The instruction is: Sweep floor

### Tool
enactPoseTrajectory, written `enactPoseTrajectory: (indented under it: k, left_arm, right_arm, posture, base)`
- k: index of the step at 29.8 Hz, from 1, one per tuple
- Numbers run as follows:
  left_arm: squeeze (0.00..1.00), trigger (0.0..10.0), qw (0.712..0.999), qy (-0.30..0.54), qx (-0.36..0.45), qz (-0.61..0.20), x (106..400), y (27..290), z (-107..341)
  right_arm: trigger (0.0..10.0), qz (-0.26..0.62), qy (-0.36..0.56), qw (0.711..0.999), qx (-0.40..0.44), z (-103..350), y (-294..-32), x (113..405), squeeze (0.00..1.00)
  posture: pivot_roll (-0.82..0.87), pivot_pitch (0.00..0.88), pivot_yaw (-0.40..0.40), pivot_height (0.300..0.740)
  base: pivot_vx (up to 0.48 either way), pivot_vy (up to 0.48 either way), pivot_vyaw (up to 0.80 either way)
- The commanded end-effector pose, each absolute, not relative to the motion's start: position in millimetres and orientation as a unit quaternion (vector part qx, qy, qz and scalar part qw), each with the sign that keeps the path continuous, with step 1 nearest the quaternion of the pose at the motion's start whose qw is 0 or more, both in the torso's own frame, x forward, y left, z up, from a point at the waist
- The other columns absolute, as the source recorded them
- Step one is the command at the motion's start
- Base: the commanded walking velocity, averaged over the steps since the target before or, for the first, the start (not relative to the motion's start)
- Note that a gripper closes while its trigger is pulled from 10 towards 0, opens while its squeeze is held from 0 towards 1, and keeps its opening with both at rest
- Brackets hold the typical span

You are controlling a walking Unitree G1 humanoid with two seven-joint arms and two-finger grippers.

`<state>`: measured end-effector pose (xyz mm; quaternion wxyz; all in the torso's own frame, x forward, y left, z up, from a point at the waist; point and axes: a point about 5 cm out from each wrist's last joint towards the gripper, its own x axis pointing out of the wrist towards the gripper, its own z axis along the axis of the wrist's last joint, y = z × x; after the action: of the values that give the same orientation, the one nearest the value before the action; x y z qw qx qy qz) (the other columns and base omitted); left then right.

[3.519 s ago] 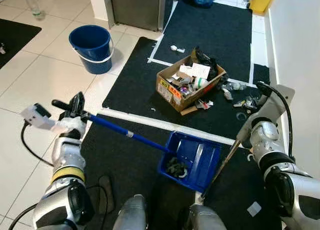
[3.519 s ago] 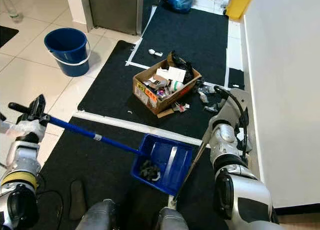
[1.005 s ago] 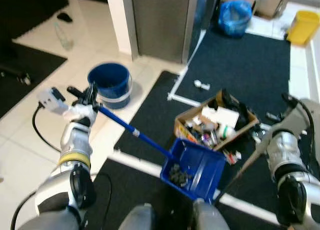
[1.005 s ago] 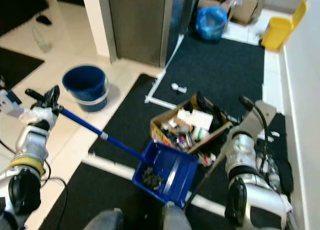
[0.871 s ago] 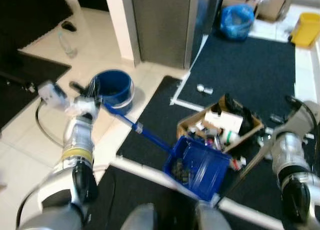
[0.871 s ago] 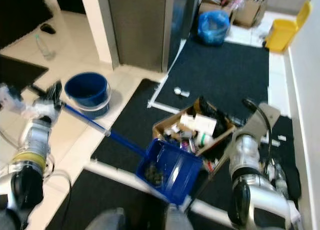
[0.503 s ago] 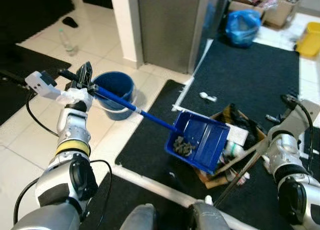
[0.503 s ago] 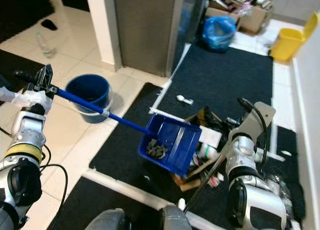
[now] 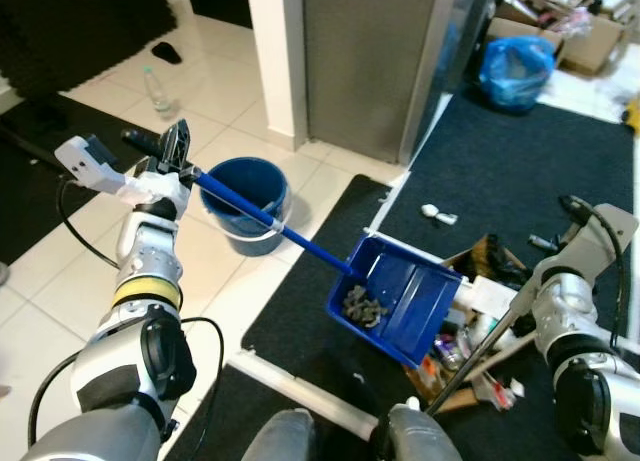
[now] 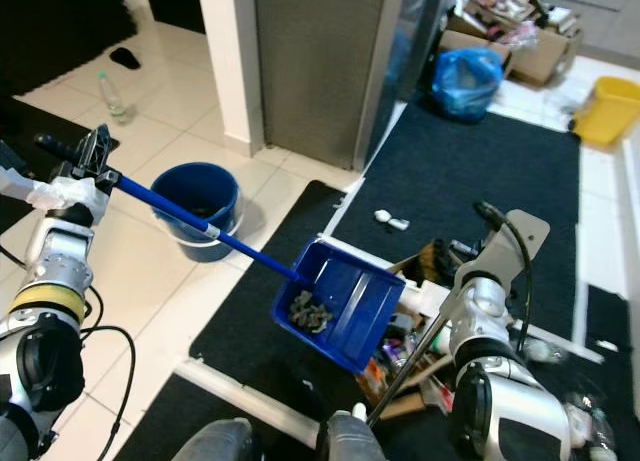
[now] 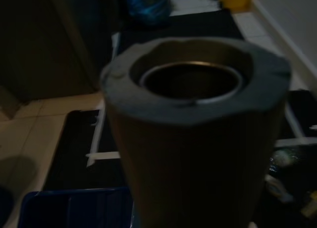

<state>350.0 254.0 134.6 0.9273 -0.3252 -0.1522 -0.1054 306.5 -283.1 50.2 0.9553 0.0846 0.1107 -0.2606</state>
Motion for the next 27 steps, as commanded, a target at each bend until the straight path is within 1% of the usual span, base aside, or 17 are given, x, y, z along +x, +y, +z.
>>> enactPoseTrajectory:
  k: [1,8,12,14,27]
  left_arm:
    - [0.0,10.0,0.92,-0.16,-0.341,-0.109,351.9,249.4,136.0]
    - [0.0,10.0,0.923,-0.145,-0.341,-0.105,351.4,246.4,130.7]
    - [0.0,10.0,0.927,-0.119,-0.341,-0.1,352.4,242.3,124.9]
    - [0.0,10.0,0.927,-0.119,-0.341,-0.101,352.2,242.4,124.8]
    - [0.0,10.0,0.928,-0.109,-0.336,-0.12,351.1,237.4,121.8]
  right_arm:
    - [10.0,-0.261,0.104,0.956,0.08,54.8,-286.6,308.4,0.0]
    - [10.0,-0.267,0.102,0.955,0.084,54.8,-288.3,307.5,0.0]
    - [10.0,-0.262,0.105,0.956,0.082,52.7,-285.1,307.2,0.0]
    - [10.0,-0.262,0.105,0.956,0.082,53.0,-285.1,307.4,0.0]
    - [10.0,-0.264,0.103,0.955,0.082,53.2,-286.3,306.8,0.0]
  posture:
    - [0.11,0.0,0.013,0.74]
    - [0.11,0.0,0.017,0.74]
    - [0.11,0.0,0.017,0.74]
    - [0.11,0.0,0.017,0.74]
    - [0.1,0.0,0.018,0.74]
  base:
    - [0.375,0.0,0.0]
    - [0.375,0.0,0.0]
    - [0.0,0.0,0.0]
    - [0.0,0.0,0.0]
    - [0.284,-0.384,0.0]
